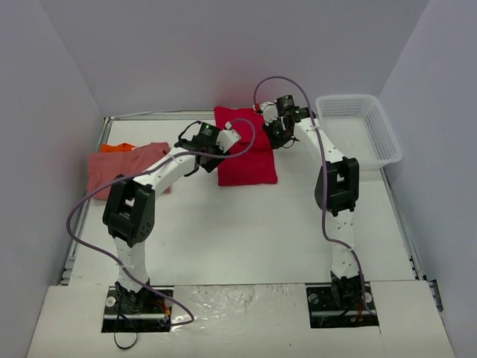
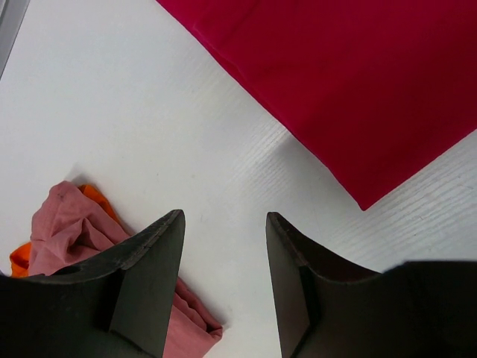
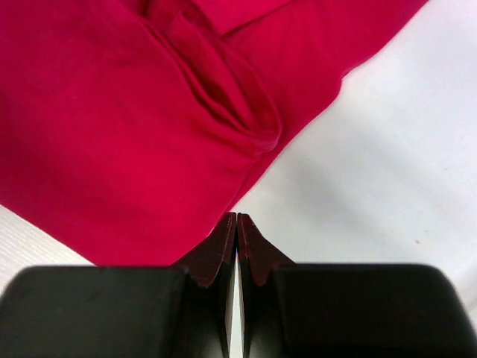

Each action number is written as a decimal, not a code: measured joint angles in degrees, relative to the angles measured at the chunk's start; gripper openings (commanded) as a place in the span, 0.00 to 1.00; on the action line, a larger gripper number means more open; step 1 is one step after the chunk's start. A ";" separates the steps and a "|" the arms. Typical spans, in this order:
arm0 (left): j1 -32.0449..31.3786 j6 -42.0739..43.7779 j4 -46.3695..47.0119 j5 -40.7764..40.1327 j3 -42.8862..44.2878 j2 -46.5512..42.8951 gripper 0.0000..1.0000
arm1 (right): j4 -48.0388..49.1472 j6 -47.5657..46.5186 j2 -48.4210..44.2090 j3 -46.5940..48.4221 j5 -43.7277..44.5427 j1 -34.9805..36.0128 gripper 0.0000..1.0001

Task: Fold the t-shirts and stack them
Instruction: Fold the folded rectangular tshirt in 1/3 of the way

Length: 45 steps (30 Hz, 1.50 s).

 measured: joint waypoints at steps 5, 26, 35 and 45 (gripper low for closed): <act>0.39 -0.98 0.09 0.72 0.00 -0.46 0.47 | -0.07 0.02 0.00 -1.01 -1.33 0.07 0.00; 0.50 -1.51 0.22 1.55 -0.22 -0.46 0.47 | 0.26 0.90 8.20 5.88 -2.64 0.85 0.00; 0.50 -1.53 0.59 1.55 -2.80 -0.46 0.47 | 0.28 1.46 11.17 10.10 -2.56 1.27 0.00; 0.50 -1.62 0.81 1.55 -2.97 -0.46 0.46 | 1.95 1.86 15.45 11.98 -0.74 1.46 0.00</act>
